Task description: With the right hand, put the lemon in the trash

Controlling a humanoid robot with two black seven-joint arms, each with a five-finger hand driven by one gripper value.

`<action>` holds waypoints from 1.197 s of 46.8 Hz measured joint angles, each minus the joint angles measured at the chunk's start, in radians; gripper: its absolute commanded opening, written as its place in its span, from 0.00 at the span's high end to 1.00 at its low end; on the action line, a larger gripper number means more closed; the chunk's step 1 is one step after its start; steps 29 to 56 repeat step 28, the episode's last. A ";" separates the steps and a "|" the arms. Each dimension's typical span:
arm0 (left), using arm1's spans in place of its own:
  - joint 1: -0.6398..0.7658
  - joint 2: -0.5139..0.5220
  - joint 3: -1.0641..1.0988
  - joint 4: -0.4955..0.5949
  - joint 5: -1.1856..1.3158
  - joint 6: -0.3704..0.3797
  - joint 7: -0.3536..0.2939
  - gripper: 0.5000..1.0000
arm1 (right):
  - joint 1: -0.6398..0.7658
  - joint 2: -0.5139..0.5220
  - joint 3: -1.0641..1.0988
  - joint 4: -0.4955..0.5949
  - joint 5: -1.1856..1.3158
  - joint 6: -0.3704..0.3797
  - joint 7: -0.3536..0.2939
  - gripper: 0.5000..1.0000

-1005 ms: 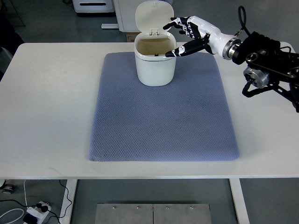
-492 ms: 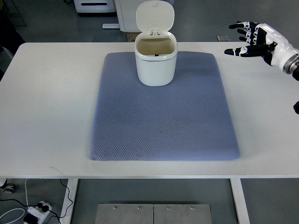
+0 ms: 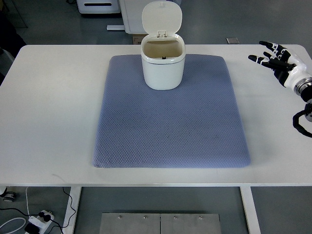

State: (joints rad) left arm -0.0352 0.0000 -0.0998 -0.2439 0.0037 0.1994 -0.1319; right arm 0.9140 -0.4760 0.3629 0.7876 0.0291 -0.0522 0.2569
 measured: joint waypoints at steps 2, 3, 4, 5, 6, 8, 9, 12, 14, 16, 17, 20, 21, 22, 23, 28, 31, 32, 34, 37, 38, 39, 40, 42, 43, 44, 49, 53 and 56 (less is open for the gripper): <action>0.000 0.000 0.000 0.000 0.000 0.000 0.000 0.00 | -0.001 0.017 0.000 -0.022 0.020 0.002 -0.001 0.00; 0.000 0.000 0.000 0.000 0.000 0.000 0.000 0.00 | -0.001 0.025 0.001 -0.033 0.027 0.006 -0.001 0.00; 0.000 0.000 0.000 0.000 0.000 0.000 0.000 0.00 | -0.001 0.033 0.002 -0.041 0.033 0.009 -0.001 0.00; 0.000 0.000 0.000 0.000 0.000 0.000 0.000 0.00 | -0.001 0.041 0.004 -0.047 0.035 0.010 -0.001 0.00; 0.000 0.000 0.000 0.000 0.000 0.000 0.000 0.00 | -0.002 0.052 0.010 -0.055 0.036 0.012 -0.001 0.00; 0.000 0.000 0.000 0.000 0.000 0.000 0.000 0.00 | -0.002 0.065 0.021 -0.061 0.037 0.012 -0.001 0.00; 0.000 0.000 0.000 0.000 0.000 0.000 0.000 0.00 | -0.003 0.070 0.030 -0.065 0.037 0.012 -0.001 0.00; 0.000 0.000 0.000 0.000 0.000 0.000 0.000 0.00 | -0.005 0.077 0.045 -0.076 0.037 0.013 -0.001 0.00; 0.000 0.000 0.000 0.000 0.000 0.000 0.000 0.00 | -0.006 0.081 0.054 -0.091 0.037 0.012 -0.001 0.00; 0.000 0.000 0.000 0.000 0.000 0.000 0.000 0.00 | -0.007 0.088 0.060 -0.101 0.037 0.012 -0.001 0.00; 0.000 0.000 0.000 0.000 0.000 0.000 0.000 0.00 | -0.009 0.092 0.061 -0.104 0.037 0.012 -0.001 0.00; 0.000 0.000 0.000 0.000 0.000 0.000 0.000 0.00 | -0.010 0.105 0.063 -0.109 0.037 0.012 -0.002 0.00; 0.000 0.000 0.000 0.000 0.000 0.000 0.000 0.00 | -0.010 0.107 0.064 -0.110 0.037 0.012 -0.003 0.00; 0.000 0.000 0.000 0.000 0.000 0.000 0.000 0.00 | -0.010 0.107 0.064 -0.110 0.037 0.012 -0.003 0.00; 0.000 0.000 0.000 0.000 0.000 0.000 0.000 0.00 | -0.010 0.108 0.066 -0.111 0.037 0.012 -0.005 0.00; 0.000 0.000 0.000 0.000 0.000 0.000 0.000 0.00 | -0.013 0.109 0.095 -0.113 0.038 0.012 -0.008 0.00; 0.000 0.000 0.000 0.000 0.000 0.000 0.000 0.00 | -0.013 0.109 0.095 -0.113 0.038 0.012 -0.008 0.00; 0.000 0.000 0.000 0.000 0.000 0.000 0.000 0.00 | -0.013 0.109 0.095 -0.113 0.038 0.012 -0.008 0.00; 0.000 0.000 0.000 0.000 0.000 0.000 0.000 0.00 | -0.013 0.109 0.095 -0.113 0.038 0.012 -0.008 0.00; 0.000 0.000 0.000 0.000 0.000 0.000 0.000 0.00 | -0.013 0.109 0.095 -0.113 0.038 0.012 -0.008 0.00; 0.000 0.000 0.000 0.000 0.000 0.000 0.000 0.00 | -0.013 0.109 0.095 -0.113 0.038 0.012 -0.008 0.00; 0.000 0.000 0.000 0.000 0.000 0.000 0.000 0.00 | -0.013 0.109 0.095 -0.113 0.038 0.012 -0.008 0.00; 0.000 0.000 0.000 0.000 0.000 0.000 0.000 0.00 | -0.013 0.109 0.095 -0.113 0.038 0.012 -0.008 0.00; 0.000 0.000 0.000 0.000 0.000 0.000 0.000 0.00 | -0.013 0.109 0.095 -0.113 0.038 0.012 -0.008 0.00; 0.000 0.000 0.000 0.000 0.000 0.000 0.000 0.00 | -0.013 0.109 0.095 -0.113 0.038 0.012 -0.008 0.00; 0.000 0.000 0.000 0.000 0.000 0.000 0.000 0.00 | -0.013 0.109 0.095 -0.113 0.038 0.012 -0.008 0.00; 0.000 0.000 0.000 0.000 0.000 0.000 0.000 0.00 | -0.013 0.109 0.095 -0.113 0.038 0.012 -0.008 0.00; 0.000 0.000 0.000 0.000 0.000 0.000 0.000 0.00 | -0.013 0.109 0.095 -0.113 0.038 0.012 -0.008 0.00; 0.000 0.000 0.000 0.000 0.000 0.000 0.000 0.00 | -0.013 0.109 0.095 -0.113 0.038 0.012 -0.008 0.00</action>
